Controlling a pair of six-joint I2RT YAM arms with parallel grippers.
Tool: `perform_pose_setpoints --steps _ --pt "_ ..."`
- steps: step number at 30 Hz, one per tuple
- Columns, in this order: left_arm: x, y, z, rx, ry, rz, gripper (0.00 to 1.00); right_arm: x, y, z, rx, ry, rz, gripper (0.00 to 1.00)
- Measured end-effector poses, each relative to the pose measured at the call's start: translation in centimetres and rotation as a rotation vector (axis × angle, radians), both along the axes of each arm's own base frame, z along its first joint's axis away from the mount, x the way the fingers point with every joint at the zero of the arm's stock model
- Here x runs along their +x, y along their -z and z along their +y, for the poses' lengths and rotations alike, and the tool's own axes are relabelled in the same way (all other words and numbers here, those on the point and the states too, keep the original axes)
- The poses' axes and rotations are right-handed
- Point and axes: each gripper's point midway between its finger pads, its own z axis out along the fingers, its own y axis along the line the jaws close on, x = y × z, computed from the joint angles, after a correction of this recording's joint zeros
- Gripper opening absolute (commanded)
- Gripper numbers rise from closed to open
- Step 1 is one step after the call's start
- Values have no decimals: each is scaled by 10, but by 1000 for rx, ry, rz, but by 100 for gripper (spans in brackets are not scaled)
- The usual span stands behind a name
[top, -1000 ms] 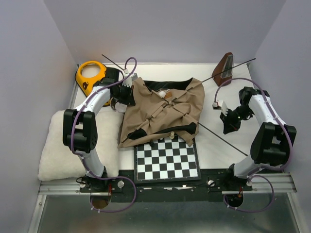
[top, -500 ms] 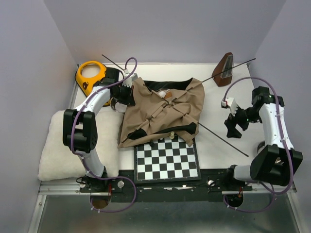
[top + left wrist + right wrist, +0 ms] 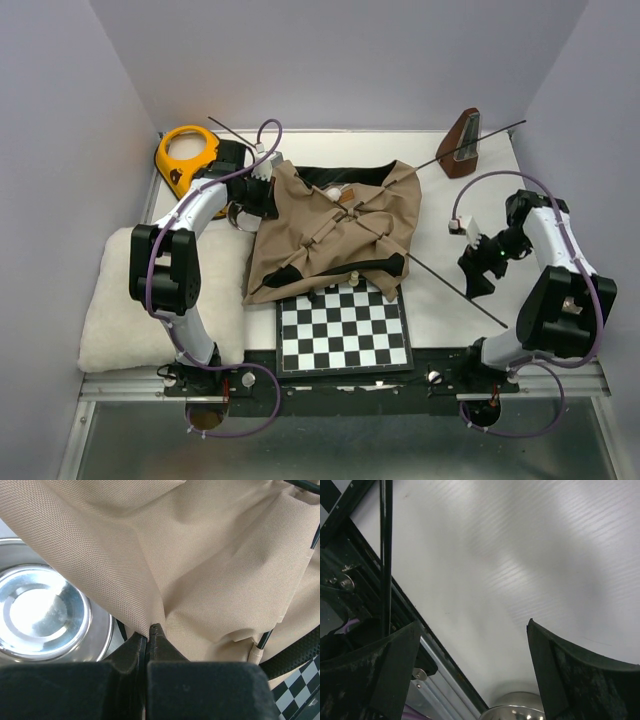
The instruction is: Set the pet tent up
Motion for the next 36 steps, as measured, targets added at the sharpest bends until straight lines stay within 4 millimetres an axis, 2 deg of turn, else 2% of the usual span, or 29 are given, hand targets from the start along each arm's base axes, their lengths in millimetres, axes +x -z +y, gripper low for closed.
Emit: perform_pose_setpoints --steps 3,7,9,11,15,17,20,22,28,29,30,31,34,36 --pt "-2 4 0 1 -1 7 0 14 -17 5 25 23 -67 99" --pt "-2 5 0 1 -1 7 0 52 -64 19 95 55 -237 100" --pt "-2 5 0 1 -1 6 0 62 -78 30 120 37 -299 100" --pt "-2 5 0 1 -1 6 0 53 -76 44 131 -7 -295 100" --pt "-2 4 0 0 -1 5 0 5 -40 69 134 -127 -172 99" --pt "-1 4 0 0 -1 3 0 -18 -22 71 115 -157 -86 98" --pt "-1 5 0 0 -1 1 0 -34 -9 62 62 -153 -25 96" --pt "-2 6 0 0 -1 3 0 -40 -6 56 25 -145 -20 87" --pt "-4 10 1 2 0 9 0 -52 -3 43 -51 -115 -19 45" --pt "-4 11 1 1 0 9 0 -56 2 39 -62 -101 2 34" --pt "-4 11 1 1 0 8 0 -60 5 36 -71 -90 21 13" --pt "-4 12 1 1 0 9 0 -62 6 34 -73 -79 39 1" --pt "-6 16 1 1 -1 13 0 -57 5 33 -66 -41 73 1" --pt "-10 19 1 -1 -3 20 0 -42 -3 38 -39 -27 77 1"
